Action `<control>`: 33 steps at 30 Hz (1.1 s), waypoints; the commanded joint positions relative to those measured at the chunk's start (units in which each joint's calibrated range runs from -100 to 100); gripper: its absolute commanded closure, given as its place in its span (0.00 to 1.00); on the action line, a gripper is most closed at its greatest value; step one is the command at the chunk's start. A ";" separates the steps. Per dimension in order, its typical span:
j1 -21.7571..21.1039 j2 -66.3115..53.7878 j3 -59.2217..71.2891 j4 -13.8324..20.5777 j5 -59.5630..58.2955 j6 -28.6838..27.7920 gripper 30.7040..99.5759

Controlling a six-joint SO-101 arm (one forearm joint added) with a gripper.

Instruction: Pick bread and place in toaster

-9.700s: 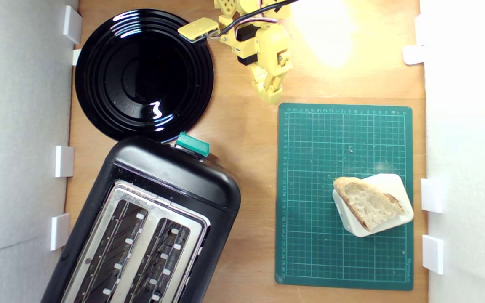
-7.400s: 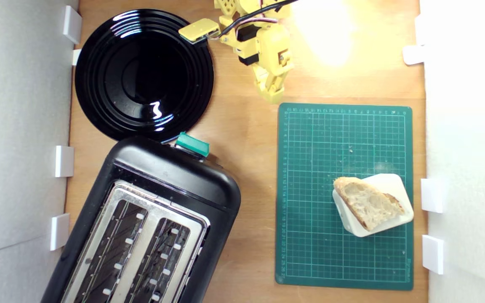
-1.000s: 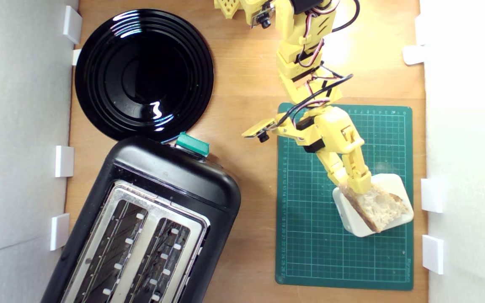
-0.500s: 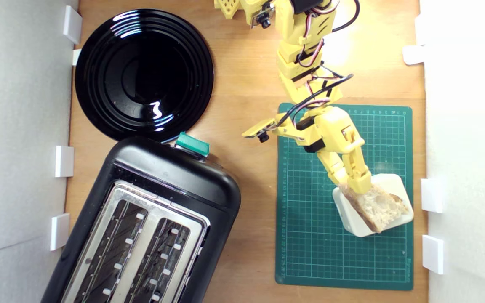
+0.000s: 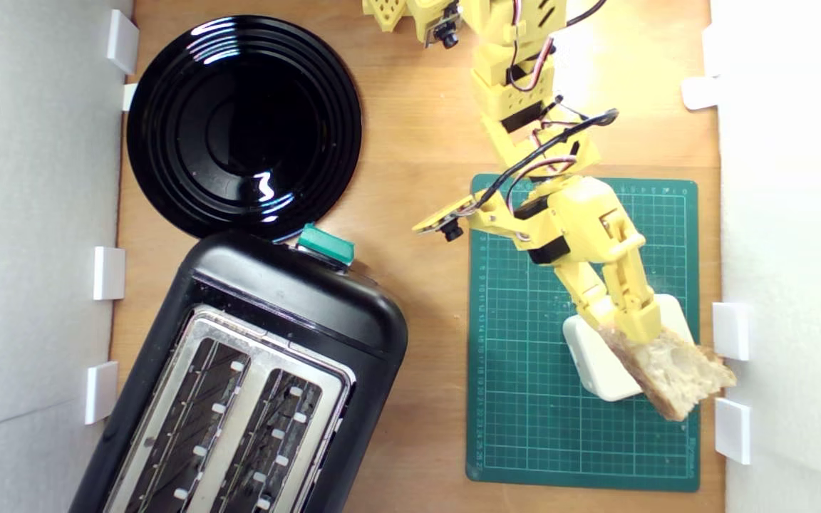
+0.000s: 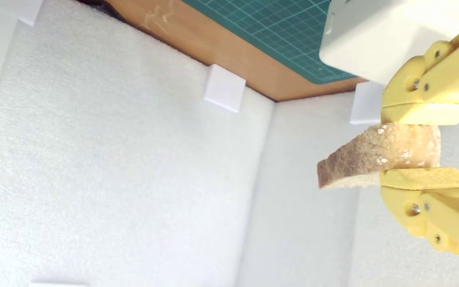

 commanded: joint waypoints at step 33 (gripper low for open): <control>16.35 -53.82 -42.52 0.60 92.51 17.59 0.68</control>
